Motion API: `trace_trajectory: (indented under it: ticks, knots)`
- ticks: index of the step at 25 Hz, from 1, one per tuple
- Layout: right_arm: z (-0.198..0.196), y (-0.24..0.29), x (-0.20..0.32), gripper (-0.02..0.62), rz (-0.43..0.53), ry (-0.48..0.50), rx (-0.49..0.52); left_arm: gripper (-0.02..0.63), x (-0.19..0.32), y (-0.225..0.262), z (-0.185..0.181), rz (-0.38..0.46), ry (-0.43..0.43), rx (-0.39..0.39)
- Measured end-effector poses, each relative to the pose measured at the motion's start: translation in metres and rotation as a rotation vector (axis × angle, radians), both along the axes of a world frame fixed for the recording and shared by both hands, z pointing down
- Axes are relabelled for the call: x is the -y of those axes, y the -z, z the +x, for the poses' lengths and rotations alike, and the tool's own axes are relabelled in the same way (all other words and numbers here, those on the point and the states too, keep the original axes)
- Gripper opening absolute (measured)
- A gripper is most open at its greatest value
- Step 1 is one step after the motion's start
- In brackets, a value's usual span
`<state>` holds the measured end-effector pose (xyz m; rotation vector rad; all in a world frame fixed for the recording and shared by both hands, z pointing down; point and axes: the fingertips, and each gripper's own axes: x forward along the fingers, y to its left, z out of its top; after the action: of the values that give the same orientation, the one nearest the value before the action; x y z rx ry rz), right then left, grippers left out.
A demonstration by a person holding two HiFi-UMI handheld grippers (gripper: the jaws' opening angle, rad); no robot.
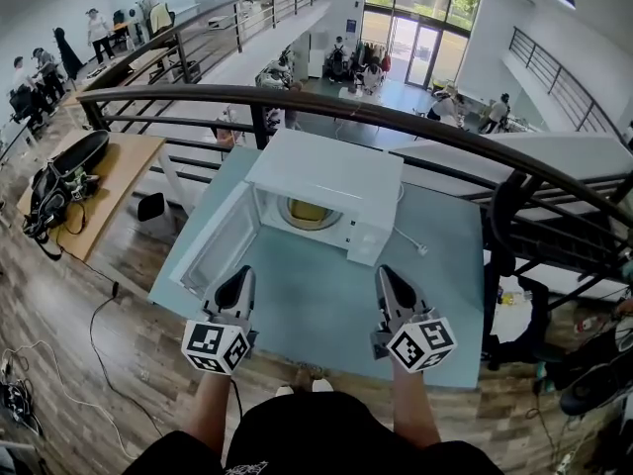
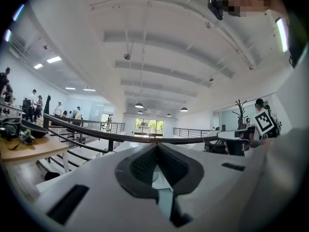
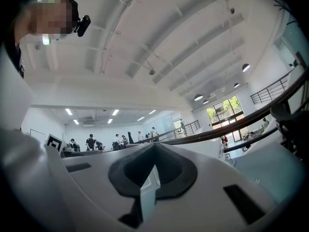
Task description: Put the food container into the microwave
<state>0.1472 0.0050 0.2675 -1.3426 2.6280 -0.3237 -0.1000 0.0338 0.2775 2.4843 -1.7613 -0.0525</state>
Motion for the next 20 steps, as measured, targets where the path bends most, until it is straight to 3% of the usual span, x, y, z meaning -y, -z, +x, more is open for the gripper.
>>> trace_trajectory:
  ticks: [7, 20]
  knots:
    - [-0.009, 0.004, -0.008, 0.006, 0.038, -0.062, -0.092, 0.008, 0.001, 0.005, -0.006, 0.000, -0.033, -0.011]
    - [-0.020, -0.004, -0.003, 0.006, 0.018, -0.094, -0.104, 0.008, 0.007, -0.001, -0.021, -0.011, -0.042, -0.016]
